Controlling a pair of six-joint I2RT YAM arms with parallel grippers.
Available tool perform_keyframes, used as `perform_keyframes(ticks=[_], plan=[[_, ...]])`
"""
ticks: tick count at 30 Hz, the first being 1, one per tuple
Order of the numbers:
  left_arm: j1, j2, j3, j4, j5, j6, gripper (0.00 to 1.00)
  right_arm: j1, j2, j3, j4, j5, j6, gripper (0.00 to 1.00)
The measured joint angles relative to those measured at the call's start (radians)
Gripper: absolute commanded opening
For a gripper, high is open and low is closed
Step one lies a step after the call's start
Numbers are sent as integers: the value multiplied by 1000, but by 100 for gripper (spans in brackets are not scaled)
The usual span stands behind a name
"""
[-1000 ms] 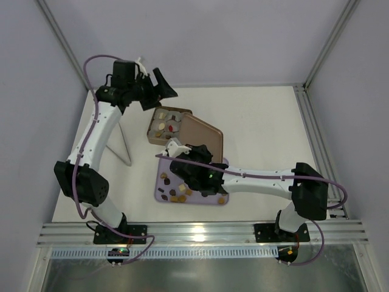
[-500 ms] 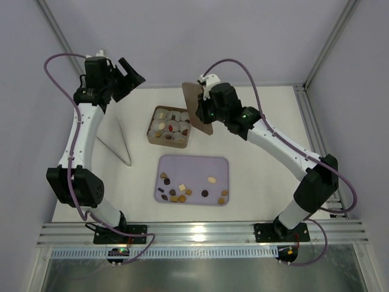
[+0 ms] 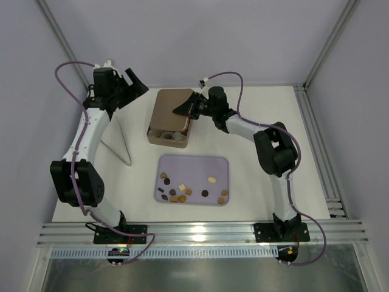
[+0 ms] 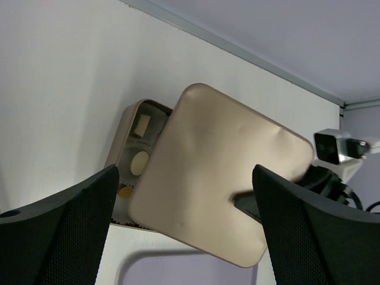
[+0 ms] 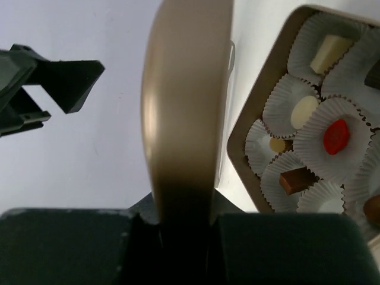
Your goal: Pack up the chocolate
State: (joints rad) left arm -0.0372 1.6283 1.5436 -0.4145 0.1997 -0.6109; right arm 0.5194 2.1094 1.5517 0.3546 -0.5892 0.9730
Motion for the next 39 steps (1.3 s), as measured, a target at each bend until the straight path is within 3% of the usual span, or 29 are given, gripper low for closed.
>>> perform_keyframes(ticks=[6, 11, 21, 39], plan=[[0, 48, -22, 44, -5, 6, 89, -5, 198, 34, 217, -42, 254, 4], [0, 90, -30, 47, -13, 18, 88, -6, 224, 47, 280, -45, 340, 4], [0, 168, -30, 59, -13, 21, 88, -6, 236, 80, 370, -53, 398, 4], [-1, 242, -26, 59, 18, 21, 85, -6, 284, 51, 362, -87, 403, 4]])
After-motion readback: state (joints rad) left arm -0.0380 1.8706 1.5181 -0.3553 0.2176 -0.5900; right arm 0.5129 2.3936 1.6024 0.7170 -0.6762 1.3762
